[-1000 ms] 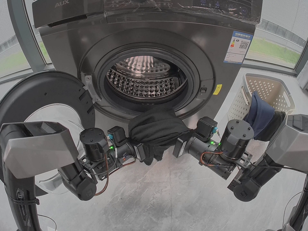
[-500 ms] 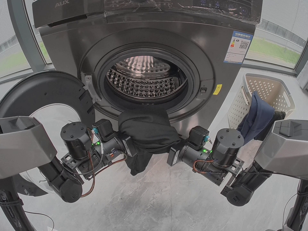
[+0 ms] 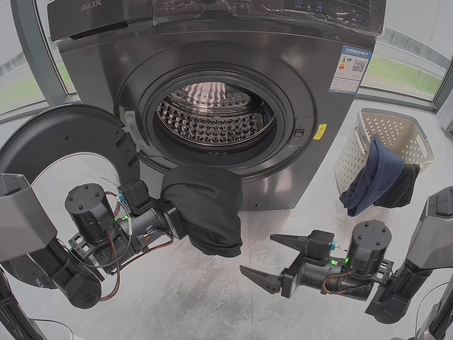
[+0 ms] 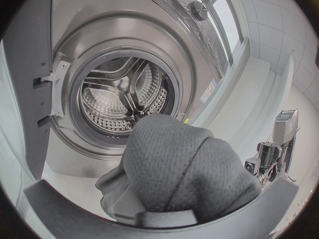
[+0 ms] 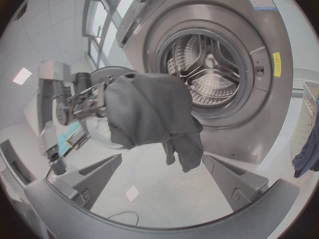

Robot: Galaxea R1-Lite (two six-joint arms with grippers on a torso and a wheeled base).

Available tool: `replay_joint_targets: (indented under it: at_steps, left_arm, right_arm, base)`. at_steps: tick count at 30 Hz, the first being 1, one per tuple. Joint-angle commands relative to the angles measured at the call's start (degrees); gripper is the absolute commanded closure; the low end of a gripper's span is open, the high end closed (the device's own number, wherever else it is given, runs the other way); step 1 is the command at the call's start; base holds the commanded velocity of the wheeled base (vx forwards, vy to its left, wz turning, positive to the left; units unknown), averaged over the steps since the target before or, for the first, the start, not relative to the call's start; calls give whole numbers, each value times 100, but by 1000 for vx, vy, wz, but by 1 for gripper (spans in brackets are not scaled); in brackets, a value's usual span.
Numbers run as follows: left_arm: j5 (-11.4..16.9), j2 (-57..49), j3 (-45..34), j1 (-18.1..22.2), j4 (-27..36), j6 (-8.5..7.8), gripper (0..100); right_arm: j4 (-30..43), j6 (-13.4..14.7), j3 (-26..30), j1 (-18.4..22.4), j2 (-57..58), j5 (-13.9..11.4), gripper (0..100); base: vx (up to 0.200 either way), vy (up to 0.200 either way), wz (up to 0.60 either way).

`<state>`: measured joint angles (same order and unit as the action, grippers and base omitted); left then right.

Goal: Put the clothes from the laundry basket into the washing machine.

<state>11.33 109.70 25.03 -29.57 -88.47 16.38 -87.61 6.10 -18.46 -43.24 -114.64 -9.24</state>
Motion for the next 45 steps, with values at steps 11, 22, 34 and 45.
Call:
replay_joint_targets:
  at_steps: [11, 22, 34, 45]
  left_arm:
    - [19, -590, -516, 92, -4, -417, 100]
    - [1, -837, -912, 48, -4, -847, 100]
    - [-25, -1039, -1026, 75, -4, -751, 100]
    - [28, -995, -1000, 92, -13, -760, 100]
  right_arm:
    - [-116, 85, 9, 844, 522, 678, 0]
    - [-107, 155, -18, 1265, 601, 880, 0]
    - [-107, 243, -9, 1213, 566, 880, 0]
    - [-98, 234, -9, 1178, 583, 880, 0]
  base:
    - [0, 0, 0]
    - [0, 0, 0]
    - [0, 0, 0]
    - [36, 0, 0]
